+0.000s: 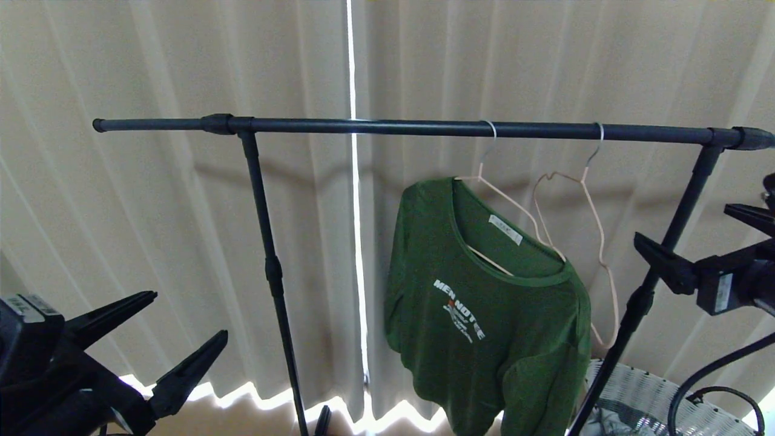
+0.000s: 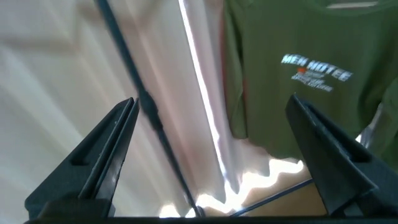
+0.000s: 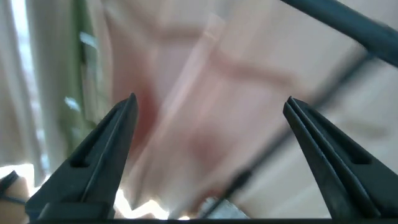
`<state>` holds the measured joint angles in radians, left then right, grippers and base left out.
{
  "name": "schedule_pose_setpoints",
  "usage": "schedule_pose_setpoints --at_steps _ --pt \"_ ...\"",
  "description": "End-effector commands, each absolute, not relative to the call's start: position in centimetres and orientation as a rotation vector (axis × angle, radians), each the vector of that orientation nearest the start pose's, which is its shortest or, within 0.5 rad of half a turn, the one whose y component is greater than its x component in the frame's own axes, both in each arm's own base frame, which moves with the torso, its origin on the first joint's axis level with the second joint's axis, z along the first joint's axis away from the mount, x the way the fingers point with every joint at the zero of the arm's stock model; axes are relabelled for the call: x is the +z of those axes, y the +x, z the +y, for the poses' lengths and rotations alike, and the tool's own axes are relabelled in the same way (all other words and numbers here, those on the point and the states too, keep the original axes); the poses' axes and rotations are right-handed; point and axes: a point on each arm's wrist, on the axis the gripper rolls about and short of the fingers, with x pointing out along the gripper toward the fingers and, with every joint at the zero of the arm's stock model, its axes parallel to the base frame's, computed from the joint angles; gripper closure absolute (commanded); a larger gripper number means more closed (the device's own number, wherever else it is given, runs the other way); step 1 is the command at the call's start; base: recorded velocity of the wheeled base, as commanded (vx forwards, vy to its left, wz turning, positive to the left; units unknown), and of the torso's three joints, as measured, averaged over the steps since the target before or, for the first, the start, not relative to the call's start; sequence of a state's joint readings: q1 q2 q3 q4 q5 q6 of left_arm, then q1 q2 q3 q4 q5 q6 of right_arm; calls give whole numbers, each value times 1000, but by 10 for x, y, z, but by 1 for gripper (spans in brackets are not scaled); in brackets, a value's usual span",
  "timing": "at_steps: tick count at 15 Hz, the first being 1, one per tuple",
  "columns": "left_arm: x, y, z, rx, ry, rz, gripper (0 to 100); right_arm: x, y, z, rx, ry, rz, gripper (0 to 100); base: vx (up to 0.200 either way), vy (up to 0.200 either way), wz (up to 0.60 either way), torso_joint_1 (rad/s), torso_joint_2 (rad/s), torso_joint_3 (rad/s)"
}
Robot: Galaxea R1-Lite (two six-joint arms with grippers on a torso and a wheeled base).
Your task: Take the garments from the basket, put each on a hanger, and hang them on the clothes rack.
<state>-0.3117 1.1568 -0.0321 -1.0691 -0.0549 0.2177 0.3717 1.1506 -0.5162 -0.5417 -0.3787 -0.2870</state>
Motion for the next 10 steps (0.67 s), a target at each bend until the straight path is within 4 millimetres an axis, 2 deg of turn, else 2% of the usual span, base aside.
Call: schedule_pose_setpoints --at_steps 1,4,6,10 --pt "140 112 -30 -308 221 19 0 219 136 32 -35 -301 57 0 0 0 0 0 0 0" --pt "146 106 -14 -174 214 -17 0 193 120 15 -67 -309 121 0 0 0 0 0 0 0" --pt "144 106 -13 -168 213 -1 0 184 119 8 -119 -303 159 0 0 0 0 0 0 0" --pt "136 108 -14 -188 215 84 0 147 109 4 -119 -224 289 0 0 0 0 0 0 0"
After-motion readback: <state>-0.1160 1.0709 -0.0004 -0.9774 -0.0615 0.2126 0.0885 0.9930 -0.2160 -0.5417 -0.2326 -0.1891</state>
